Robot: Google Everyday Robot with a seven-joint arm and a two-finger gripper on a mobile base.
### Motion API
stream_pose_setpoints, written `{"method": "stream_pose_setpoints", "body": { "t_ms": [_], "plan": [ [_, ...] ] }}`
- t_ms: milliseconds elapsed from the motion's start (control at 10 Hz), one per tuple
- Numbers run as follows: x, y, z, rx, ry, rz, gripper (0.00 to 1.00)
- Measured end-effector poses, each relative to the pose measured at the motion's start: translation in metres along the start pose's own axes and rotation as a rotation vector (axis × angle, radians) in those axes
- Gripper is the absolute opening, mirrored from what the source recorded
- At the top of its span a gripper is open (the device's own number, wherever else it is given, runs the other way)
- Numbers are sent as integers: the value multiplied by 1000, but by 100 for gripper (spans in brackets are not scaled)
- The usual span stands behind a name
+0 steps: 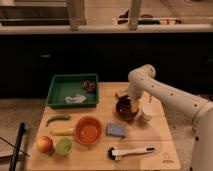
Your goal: Wipe red bowl with eraser
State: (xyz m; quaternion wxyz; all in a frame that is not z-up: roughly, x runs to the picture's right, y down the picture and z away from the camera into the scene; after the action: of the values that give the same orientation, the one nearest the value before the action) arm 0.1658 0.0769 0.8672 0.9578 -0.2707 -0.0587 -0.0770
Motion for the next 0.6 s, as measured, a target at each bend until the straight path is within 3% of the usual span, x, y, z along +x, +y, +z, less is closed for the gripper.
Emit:
{"method": "stream_pose_setpoints", "body": {
  "t_ms": [600],
  "plan": [
    [3, -31, -28, 2, -12, -63, 80]
  ]
}}
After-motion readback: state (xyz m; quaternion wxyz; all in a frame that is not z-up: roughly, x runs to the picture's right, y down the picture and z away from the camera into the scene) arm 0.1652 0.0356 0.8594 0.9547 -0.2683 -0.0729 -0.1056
